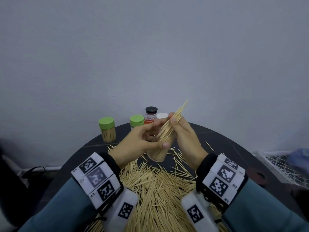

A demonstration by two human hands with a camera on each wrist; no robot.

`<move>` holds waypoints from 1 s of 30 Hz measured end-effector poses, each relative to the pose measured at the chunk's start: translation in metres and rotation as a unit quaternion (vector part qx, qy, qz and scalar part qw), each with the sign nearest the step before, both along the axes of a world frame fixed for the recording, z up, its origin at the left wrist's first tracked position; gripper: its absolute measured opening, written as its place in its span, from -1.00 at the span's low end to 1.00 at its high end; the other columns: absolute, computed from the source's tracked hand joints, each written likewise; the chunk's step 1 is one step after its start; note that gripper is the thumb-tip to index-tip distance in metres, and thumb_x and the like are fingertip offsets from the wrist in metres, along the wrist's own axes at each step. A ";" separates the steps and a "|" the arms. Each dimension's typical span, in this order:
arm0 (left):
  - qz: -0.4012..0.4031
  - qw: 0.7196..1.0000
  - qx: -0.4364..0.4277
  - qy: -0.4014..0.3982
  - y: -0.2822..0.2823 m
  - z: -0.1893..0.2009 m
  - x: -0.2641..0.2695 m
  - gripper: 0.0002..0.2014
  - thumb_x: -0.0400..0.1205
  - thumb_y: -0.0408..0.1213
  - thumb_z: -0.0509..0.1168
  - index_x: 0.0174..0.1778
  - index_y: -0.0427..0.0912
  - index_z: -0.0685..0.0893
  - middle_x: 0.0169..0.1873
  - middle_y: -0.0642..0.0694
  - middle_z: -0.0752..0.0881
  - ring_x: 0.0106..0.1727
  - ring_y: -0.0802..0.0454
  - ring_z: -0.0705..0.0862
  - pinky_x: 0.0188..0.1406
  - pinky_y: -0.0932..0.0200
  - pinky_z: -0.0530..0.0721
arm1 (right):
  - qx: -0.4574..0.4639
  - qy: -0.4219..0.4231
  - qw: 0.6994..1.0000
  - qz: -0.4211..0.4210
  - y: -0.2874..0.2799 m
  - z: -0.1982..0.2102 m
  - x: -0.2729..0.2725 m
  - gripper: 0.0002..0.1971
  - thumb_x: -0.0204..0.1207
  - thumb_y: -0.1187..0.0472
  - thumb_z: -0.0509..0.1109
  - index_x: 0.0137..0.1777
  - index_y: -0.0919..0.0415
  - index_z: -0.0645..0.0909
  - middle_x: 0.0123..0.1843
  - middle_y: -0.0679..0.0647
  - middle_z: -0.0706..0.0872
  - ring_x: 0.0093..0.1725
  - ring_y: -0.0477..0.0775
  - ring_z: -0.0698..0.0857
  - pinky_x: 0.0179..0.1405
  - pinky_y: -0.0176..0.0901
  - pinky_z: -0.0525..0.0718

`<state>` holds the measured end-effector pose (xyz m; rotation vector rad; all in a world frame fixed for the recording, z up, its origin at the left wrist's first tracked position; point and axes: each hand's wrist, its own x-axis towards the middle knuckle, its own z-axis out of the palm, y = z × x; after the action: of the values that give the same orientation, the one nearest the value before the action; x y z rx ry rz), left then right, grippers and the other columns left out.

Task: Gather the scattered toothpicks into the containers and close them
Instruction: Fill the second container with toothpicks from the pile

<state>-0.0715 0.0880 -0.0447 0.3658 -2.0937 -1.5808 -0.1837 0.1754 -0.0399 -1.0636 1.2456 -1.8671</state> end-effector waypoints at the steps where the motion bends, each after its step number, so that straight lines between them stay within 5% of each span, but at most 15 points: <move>1: 0.004 1.000 -0.002 0.003 0.000 0.000 0.000 -0.53 0.46 -0.49 0.46 0.20 0.07 0.62 -0.07 0.10 0.75 -0.08 0.31 0.70 -0.04 0.48 0.62 | 0.003 0.006 1.000 0.007 0.000 0.000 0.001 -0.74 0.72 0.31 0.01 -0.07 0.17 0.52 -0.34 -0.21 0.75 -0.37 -0.38 0.70 -0.39 -0.56 0.59; 5: 0.018 1.000 -0.002 0.001 -0.001 -0.001 0.000 -0.65 0.43 -0.50 0.48 0.11 -0.13 0.68 -0.17 0.07 0.74 -0.14 0.29 0.70 -0.04 0.44 0.65 | 0.035 0.026 0.999 0.030 -0.004 -0.005 0.000 -0.75 0.70 0.31 0.05 0.00 0.21 0.58 0.06 0.04 0.68 -0.23 -0.36 0.72 -0.26 -0.51 0.64; 9: 0.032 0.999 -0.016 -0.015 -0.004 -0.002 0.000 -0.62 0.43 -0.44 0.50 0.14 -0.07 0.68 -0.10 0.07 0.75 -0.09 0.29 0.70 -0.05 0.47 0.62 | 0.053 0.058 0.996 0.032 -0.004 -0.004 -0.006 -0.69 0.67 0.18 0.14 0.25 0.31 0.59 0.09 0.01 0.72 -0.10 -0.29 0.74 -0.17 -0.51 0.63; 14: 0.016 0.999 -0.014 -0.040 -0.004 -0.003 0.001 -0.55 0.42 -0.42 0.51 0.23 -0.13 0.67 -0.02 0.01 0.79 -0.05 0.25 0.74 -0.08 0.48 0.60 | 0.048 0.096 0.994 -0.015 -0.004 -0.005 -0.013 -0.58 0.72 0.07 -0.05 -0.10 0.08 0.65 0.19 0.03 0.75 0.19 -0.14 0.69 0.19 -0.27 0.59; 19: 0.018 0.999 -0.009 -0.035 -0.001 -0.003 0.000 -0.59 0.44 -0.46 0.49 0.19 -0.15 0.66 0.04 -0.06 0.78 -0.02 0.23 0.73 -0.03 0.48 0.62 | 0.085 0.148 0.985 0.021 -0.001 -0.013 -0.010 -0.61 0.74 0.17 -0.05 0.25 0.22 0.60 0.12 -0.11 0.69 -0.09 -0.48 0.66 -0.11 -0.67 0.51; 22: 0.034 0.999 -0.006 -0.035 -0.002 -0.005 0.000 -0.60 0.43 -0.43 0.50 0.17 -0.13 0.68 -0.04 0.00 0.76 -0.06 0.25 0.71 0.00 0.45 0.61 | 0.117 0.203 0.972 0.024 -0.003 -0.017 -0.012 -0.60 0.73 0.08 -0.05 0.40 0.08 0.51 0.30 -0.17 0.58 0.10 -0.58 0.51 -0.01 -0.82 0.36; 26: 0.066 0.998 0.005 -0.021 -0.006 -0.005 0.000 -0.58 0.40 -0.40 0.52 0.17 -0.07 0.69 0.00 -0.04 0.75 0.05 0.10 0.68 0.18 0.22 0.62 | 0.100 0.221 0.970 0.028 -0.005 -0.014 -0.019 -0.65 0.72 0.13 0.04 0.42 0.04 0.49 0.30 -0.19 0.59 0.23 -0.44 0.52 0.21 -0.64 0.42; 30: 0.097 0.995 -0.008 -0.025 -0.013 -0.009 0.000 -0.58 0.37 -0.38 0.55 0.15 -0.11 0.69 -0.04 0.01 0.73 0.06 0.08 0.68 0.15 0.24 0.62 | 0.086 0.319 0.944 -0.015 -0.006 -0.016 -0.024 -0.70 0.65 0.20 0.22 0.34 0.10 0.60 0.28 -0.06 0.67 0.32 -0.16 0.58 0.35 -0.20 0.50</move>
<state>-0.0719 0.0753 -0.0536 0.5896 -2.0392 -1.4547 -0.2074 0.1694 -0.0559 -1.6250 1.7502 -1.4318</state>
